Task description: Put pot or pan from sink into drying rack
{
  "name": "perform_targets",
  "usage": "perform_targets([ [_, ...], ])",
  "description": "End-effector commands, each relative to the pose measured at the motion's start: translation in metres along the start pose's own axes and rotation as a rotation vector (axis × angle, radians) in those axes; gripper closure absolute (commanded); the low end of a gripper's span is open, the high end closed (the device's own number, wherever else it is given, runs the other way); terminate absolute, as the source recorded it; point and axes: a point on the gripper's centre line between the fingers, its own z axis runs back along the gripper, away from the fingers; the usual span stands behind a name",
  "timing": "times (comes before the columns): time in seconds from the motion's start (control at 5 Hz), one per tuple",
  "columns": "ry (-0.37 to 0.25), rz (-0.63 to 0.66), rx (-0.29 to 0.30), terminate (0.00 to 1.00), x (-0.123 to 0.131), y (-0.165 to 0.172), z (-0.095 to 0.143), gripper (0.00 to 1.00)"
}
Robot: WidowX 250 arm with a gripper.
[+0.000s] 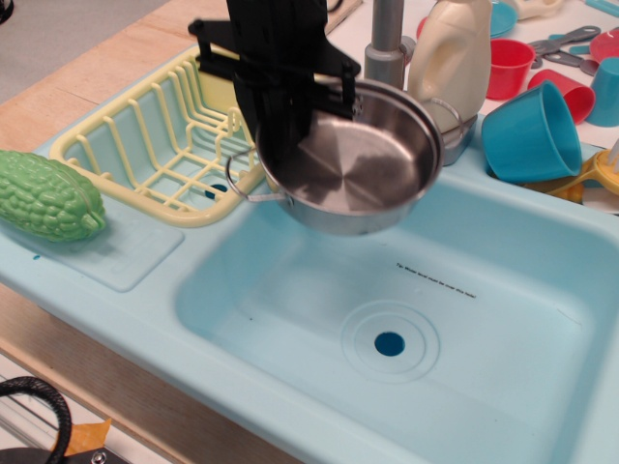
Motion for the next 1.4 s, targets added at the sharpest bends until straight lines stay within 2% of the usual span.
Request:
perform_targets([
  [0.0, -0.012, -0.010, -0.004, 0.00, 0.021, 0.039, 0.012, 1.00],
  [0.6, -0.044, 0.020, -0.007, 0.00, 0.000, 0.078, 0.020, 1.00],
  [1.0, -0.030, 0.014, -0.025, 0.00, -0.001, 0.109, 0.025, 1.00],
  [1.2, -0.053, -0.006, -0.053, 0.00, -0.003, 0.125, 0.019, 0.00],
])
